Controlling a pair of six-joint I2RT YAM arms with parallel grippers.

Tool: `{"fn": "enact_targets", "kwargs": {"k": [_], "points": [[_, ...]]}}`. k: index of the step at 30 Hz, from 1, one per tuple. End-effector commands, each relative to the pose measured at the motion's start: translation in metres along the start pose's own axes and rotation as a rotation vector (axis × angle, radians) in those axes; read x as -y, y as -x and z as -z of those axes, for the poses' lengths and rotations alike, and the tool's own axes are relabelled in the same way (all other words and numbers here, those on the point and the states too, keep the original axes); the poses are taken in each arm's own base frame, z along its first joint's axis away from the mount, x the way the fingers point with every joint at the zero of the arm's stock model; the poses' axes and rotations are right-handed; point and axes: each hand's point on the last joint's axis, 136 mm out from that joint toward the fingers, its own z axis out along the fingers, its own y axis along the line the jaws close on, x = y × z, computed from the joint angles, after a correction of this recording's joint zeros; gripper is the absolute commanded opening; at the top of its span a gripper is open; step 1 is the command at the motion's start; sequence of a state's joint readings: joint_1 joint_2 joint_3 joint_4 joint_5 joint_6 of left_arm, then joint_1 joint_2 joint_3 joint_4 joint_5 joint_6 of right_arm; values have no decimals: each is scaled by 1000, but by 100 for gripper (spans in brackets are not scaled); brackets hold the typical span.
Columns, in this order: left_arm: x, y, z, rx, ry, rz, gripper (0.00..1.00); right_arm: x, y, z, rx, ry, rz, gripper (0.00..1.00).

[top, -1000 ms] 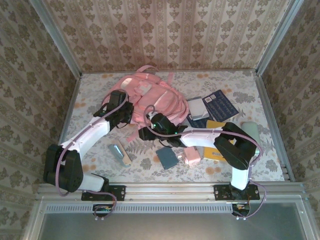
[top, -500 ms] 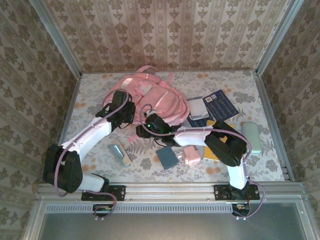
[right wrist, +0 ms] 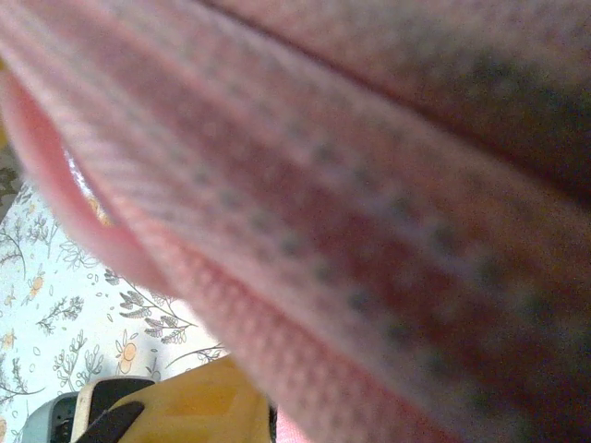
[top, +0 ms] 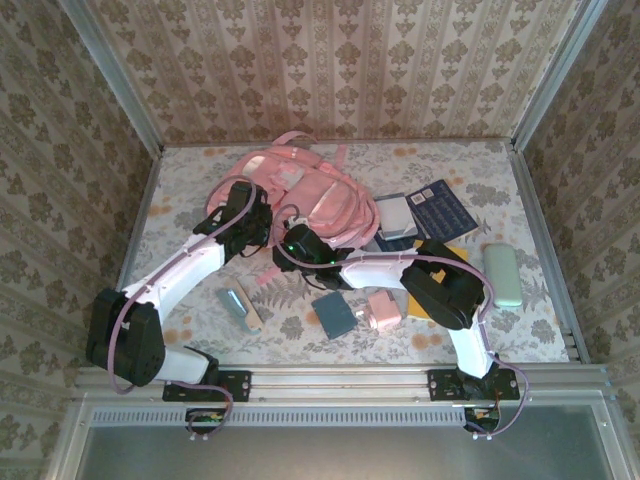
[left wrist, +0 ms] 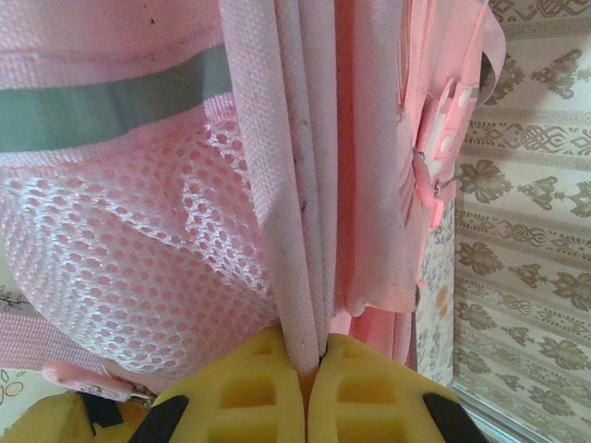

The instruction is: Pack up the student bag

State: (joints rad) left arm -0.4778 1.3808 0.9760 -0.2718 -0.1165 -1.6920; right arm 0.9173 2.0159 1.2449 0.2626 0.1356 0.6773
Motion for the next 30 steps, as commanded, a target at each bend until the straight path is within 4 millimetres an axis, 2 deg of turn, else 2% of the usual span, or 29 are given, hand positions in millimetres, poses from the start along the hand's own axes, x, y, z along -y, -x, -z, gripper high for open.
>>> {"fn": "enact_targets", "kwargs": {"k": [1, 11, 12, 14, 19, 23, 27, 30], "points": [[48, -11, 32, -52, -172, 62, 0, 18, -16, -9, -45, -64, 6, 17], [43, 4, 34, -19, -169, 66, 0, 35, -17, 9, -33, -92, 41, 0], [42, 15, 34, 1, -168, 81, 0, 38, -16, 11, -32, -93, 41, 0], [42, 18, 35, 7, -171, 86, 0, 41, -15, 17, -28, -90, 44, 0], [45, 17, 36, -5, -171, 74, 0, 47, -10, 35, 1, -79, 56, 1], [46, 10, 33, -33, -156, 46, 0, 37, -11, 43, 6, -14, 92, 7], [45, 5, 33, -29, -156, 56, 0, 11, -18, 44, 31, 155, 91, 35], [46, 9, 33, -13, -168, 78, 0, -1, -16, 45, 97, 241, 57, 43]]}}
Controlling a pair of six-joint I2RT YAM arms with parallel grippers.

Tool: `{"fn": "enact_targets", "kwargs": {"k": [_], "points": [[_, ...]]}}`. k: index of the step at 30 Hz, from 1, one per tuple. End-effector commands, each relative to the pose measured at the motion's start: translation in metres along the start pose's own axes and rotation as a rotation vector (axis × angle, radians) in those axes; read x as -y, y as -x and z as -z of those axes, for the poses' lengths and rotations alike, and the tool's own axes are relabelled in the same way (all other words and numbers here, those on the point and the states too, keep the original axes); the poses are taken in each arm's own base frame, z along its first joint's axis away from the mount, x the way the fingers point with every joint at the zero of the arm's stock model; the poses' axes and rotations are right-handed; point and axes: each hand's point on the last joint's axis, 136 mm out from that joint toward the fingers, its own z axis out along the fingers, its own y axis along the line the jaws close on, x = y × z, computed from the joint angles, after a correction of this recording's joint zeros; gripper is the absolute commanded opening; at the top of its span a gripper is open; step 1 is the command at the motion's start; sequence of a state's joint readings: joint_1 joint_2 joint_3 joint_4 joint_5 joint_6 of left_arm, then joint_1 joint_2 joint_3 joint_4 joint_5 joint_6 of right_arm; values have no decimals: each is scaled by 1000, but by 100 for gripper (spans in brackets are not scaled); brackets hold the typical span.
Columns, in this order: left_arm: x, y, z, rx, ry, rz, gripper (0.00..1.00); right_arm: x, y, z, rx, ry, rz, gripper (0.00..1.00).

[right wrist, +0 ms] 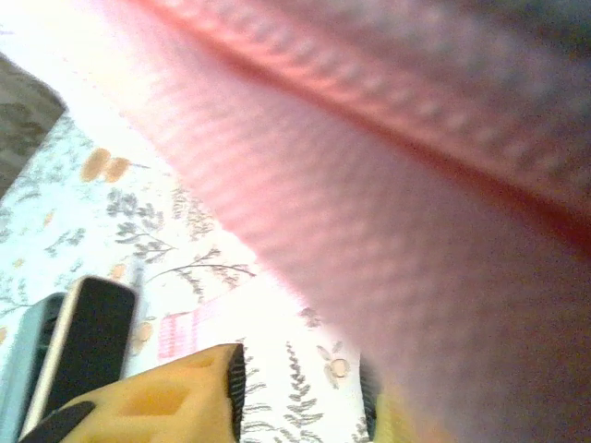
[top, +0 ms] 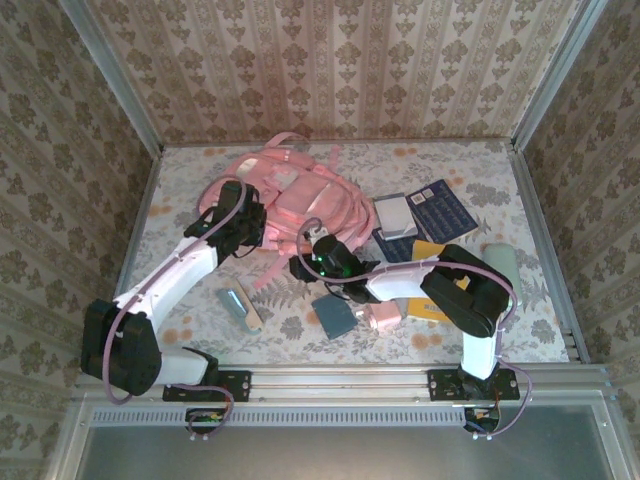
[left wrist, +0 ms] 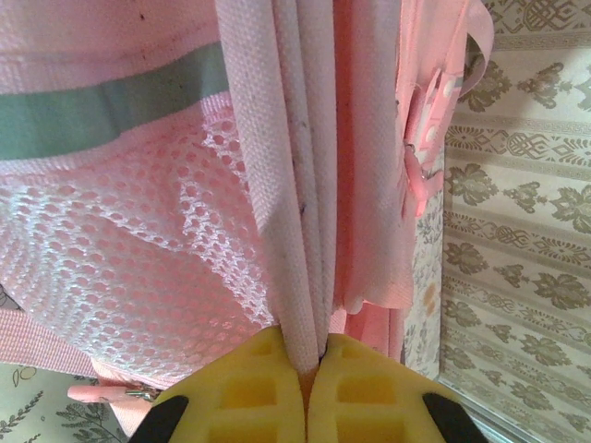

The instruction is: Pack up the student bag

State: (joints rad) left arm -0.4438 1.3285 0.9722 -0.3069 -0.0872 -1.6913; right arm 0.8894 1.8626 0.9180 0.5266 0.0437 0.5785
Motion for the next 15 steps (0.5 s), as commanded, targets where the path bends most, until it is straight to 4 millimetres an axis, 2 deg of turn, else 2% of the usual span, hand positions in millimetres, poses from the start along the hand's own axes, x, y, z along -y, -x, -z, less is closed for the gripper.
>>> {"fn": "enact_targets", "kwargs": {"k": [1, 8, 15], "points": [[43, -8, 19, -17, -156, 48, 0, -25, 9, 2, 89, 144, -29, 44], [42, -20, 18, -30, -161, 57, 0, -32, 7, -11, 81, 131, -16, 45], [41, -24, 18, -33, -168, 68, 0, -16, 4, -25, 72, 31, -14, 48]]}}
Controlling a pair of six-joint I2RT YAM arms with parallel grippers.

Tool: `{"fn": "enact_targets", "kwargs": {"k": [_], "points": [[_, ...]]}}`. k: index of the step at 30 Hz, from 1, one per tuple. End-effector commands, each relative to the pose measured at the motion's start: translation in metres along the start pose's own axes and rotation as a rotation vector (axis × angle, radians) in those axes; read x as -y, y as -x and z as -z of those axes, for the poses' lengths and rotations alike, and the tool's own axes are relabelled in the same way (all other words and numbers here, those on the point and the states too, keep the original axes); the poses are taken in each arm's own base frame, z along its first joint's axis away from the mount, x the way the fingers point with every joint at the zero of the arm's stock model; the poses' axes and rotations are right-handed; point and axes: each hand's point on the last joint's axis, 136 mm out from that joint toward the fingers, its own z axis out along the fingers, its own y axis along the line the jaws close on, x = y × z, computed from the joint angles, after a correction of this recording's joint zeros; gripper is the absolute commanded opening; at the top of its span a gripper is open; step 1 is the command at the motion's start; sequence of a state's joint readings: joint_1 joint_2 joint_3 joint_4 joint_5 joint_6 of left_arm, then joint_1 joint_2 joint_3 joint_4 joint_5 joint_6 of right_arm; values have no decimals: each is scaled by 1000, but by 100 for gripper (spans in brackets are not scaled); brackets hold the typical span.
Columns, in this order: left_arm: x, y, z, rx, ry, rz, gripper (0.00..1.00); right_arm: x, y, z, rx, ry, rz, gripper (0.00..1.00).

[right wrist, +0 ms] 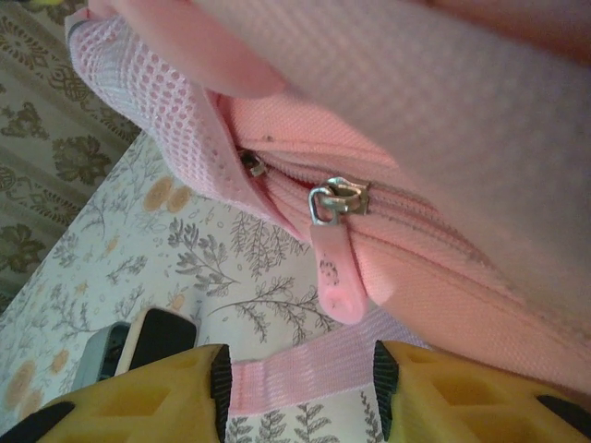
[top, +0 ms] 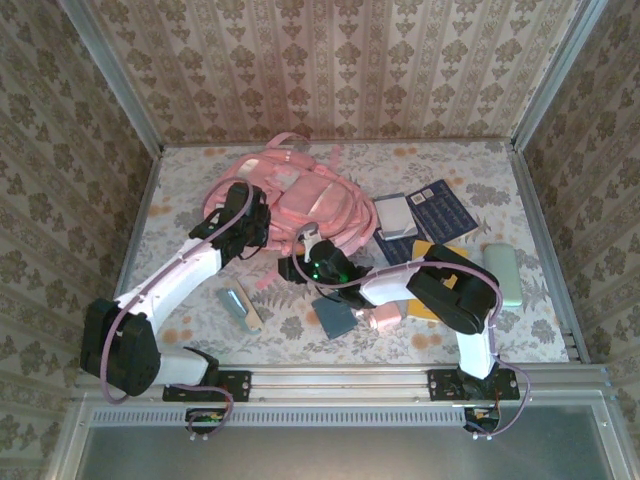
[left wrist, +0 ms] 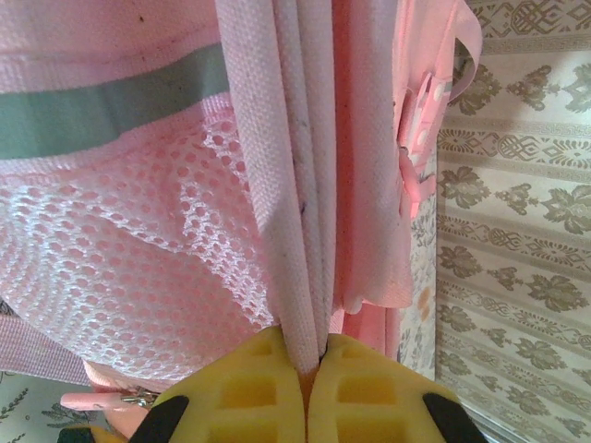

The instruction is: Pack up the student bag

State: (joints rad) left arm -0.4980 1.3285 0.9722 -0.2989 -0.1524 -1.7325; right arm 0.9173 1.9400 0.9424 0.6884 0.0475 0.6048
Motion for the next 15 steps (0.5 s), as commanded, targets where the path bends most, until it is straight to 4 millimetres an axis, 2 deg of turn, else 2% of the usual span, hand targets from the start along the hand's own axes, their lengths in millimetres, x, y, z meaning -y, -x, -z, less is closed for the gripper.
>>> {"fn": "enact_targets", "kwargs": {"k": [1, 5, 10, 15], "points": [[39, -14, 16, -57, -152, 67, 0, 9, -3, -11, -8, -63, 13, 48], [40, -18, 17, -63, -160, 70, 0, 12, 0, -21, -19, -87, 43, 46], [38, -21, 17, -62, -164, 74, 0, 11, 4, -36, -42, -91, 43, 39], [37, -20, 19, -55, -169, 74, 0, 22, -6, -43, -89, -145, 36, 30]]}}
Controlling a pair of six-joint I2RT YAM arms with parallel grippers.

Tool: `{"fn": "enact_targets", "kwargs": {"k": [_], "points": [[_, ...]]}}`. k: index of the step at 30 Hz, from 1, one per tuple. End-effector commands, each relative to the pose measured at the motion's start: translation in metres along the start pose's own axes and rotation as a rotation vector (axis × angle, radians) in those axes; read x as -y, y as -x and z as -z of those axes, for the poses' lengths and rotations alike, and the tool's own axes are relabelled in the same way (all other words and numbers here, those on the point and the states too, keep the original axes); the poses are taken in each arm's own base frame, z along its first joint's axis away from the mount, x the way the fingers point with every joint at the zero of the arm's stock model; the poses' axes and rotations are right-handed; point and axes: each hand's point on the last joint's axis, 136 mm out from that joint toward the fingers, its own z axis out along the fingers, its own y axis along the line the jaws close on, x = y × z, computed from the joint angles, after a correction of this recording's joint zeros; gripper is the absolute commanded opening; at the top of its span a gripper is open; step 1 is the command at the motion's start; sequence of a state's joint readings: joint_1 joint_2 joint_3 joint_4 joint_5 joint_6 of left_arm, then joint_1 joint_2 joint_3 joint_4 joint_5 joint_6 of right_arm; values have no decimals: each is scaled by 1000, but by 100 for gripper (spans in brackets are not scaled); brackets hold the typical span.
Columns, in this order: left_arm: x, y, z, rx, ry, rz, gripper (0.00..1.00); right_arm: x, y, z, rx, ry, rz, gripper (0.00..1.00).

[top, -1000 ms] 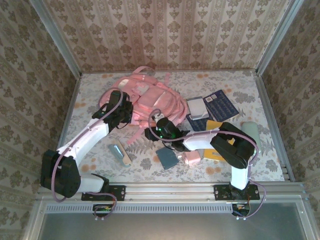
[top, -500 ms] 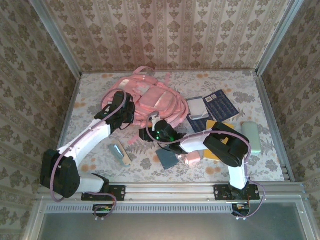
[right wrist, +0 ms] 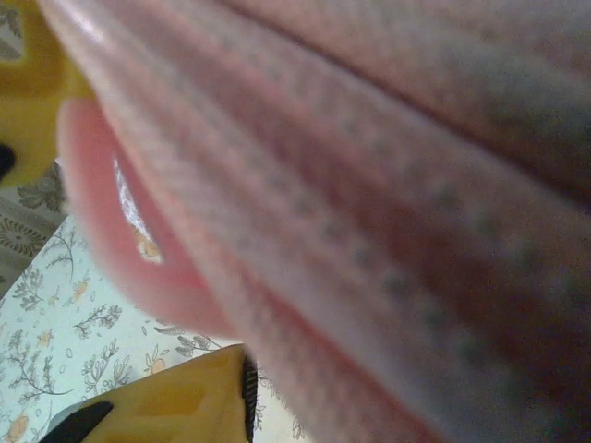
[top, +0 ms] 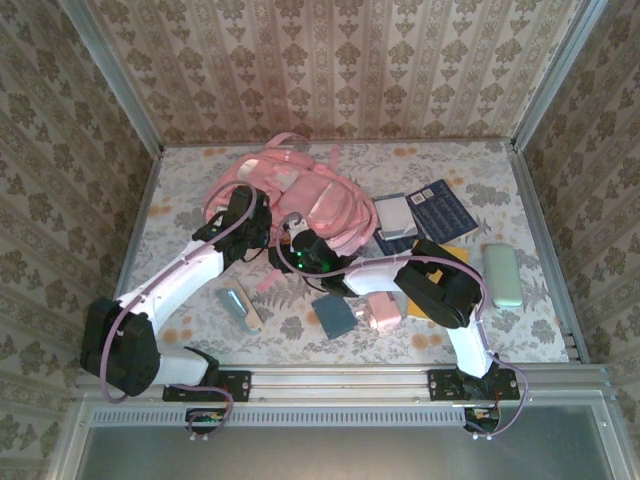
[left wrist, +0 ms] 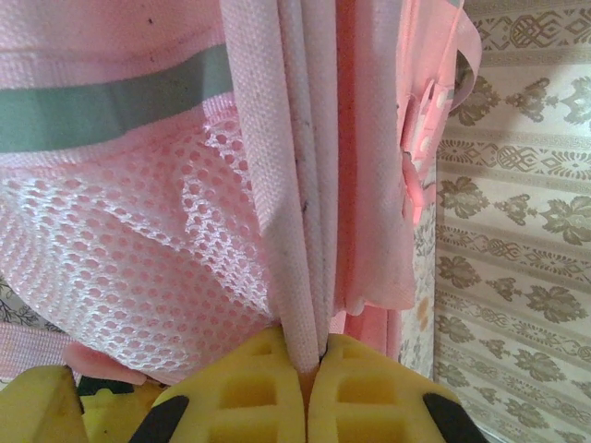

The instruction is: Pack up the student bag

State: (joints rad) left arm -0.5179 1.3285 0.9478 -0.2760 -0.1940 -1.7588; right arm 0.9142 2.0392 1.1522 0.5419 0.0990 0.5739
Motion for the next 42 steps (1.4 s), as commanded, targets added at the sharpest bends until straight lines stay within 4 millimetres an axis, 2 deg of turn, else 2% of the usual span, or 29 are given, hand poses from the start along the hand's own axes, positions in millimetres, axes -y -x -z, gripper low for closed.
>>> {"fn": "enact_targets", "kwargs": {"k": [1, 6, 11, 17, 25, 26, 27, 29, 30, 32, 35, 39, 42], "points": [[42, -19, 22, -80, -164, 64, 0, 26, -27, -12, -97, -92, 6, 28], [40, -16, 23, -68, -166, 62, 0, 45, -36, -13, -131, -175, 10, 11], [39, -8, 24, -40, -166, 51, 0, 51, -37, -4, -129, -189, 24, 1], [38, 6, 22, -7, -152, 31, 0, 56, -36, 11, -130, -187, 54, 0], [34, 9, 16, -14, -144, 37, 0, 54, -31, 24, -127, -160, 97, 0], [34, 9, 16, -17, -143, 39, 0, 50, -32, 25, -122, -124, 92, 3], [34, 8, 16, -22, -143, 39, 0, 42, -31, 26, -109, -72, 84, 10], [35, 5, 15, -37, -144, 49, 0, 32, -30, 31, -68, 3, 59, 30], [36, 3, 15, -45, -149, 56, 0, 28, -27, 34, -18, 43, 50, 38], [37, 0, 16, -56, -154, 67, 0, 25, -23, 41, 71, 95, 57, 45], [40, -4, 18, -63, -163, 74, 0, 17, -21, 52, 243, 88, 188, 55], [40, -10, 20, -70, -172, 85, 0, 22, -25, 50, 282, -77, 293, 57], [38, -12, 19, -71, -175, 94, 0, 23, -21, 48, 319, -128, 304, 56]]}}
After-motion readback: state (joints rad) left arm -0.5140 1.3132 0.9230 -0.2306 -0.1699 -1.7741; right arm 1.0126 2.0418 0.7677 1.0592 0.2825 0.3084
